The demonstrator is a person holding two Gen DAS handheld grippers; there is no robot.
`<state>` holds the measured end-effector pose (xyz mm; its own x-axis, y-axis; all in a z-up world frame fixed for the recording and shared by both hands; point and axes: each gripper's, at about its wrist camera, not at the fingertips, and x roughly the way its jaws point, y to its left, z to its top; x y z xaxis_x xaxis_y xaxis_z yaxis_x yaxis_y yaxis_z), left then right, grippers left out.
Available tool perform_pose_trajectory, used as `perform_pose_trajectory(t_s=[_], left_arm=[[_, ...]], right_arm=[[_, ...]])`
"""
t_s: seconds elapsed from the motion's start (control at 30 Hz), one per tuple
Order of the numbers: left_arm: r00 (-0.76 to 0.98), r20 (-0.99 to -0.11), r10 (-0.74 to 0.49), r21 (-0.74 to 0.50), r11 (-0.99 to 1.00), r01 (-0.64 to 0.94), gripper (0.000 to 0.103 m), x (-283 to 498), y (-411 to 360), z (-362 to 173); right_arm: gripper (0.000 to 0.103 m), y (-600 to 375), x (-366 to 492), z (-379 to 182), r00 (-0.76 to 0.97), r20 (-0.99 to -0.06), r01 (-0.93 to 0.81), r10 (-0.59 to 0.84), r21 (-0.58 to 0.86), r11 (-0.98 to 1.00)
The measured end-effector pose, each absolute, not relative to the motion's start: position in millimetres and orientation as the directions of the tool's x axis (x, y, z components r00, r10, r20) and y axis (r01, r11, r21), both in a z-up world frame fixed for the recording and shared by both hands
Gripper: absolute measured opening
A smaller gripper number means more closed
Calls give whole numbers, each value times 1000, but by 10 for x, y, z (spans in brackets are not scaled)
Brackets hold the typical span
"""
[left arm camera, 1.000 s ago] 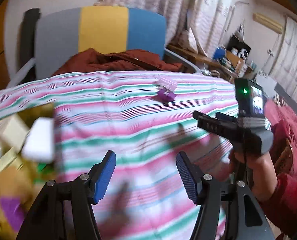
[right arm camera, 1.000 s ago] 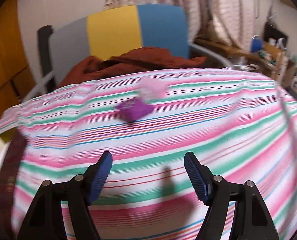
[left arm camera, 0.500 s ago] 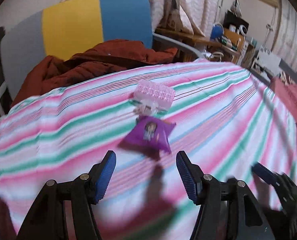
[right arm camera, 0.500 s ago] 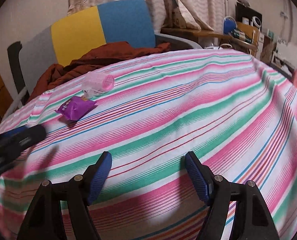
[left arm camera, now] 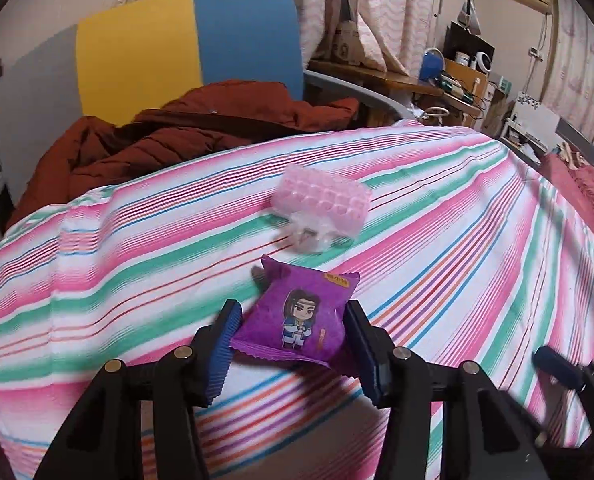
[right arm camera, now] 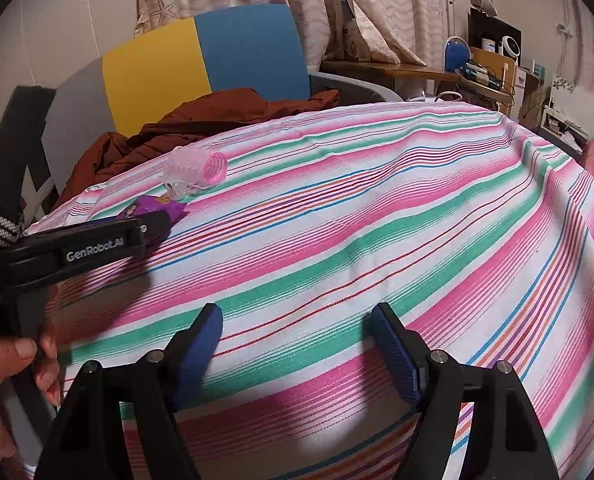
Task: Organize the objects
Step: 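Grasp the purple character packet with the left tool while the right tool grasps the pink hair roller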
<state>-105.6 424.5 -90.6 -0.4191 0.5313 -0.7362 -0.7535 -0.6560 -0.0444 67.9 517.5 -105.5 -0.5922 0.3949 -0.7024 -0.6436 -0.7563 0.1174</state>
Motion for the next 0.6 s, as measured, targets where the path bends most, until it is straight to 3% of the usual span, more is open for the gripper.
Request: perform_pose_trajectory(t_s=[0.27,0.3,0.37,0.6], left_arm=[[-494,-711,500,-16,-714,-700,53,-896,3790,-914],[-500,-711,495,-11,-718,-696,53,-893,3788,-914],[-504,-708,494,-3,-716,-698,52,-878,3799,-913],[-499,-704,505,-15,-713,-701,53,-899,3780,-932]], right_arm=[[79,5250,466,-878,-646,-716,-544,265,188,-818],[81,5256,400,-833,-656,-707,-528,264,180,-830],[95,5332,121,-721,-687,-695,-461,212,192,-866],[97,5618,-766,-680,-702,-695,-314,155,107,-944]])
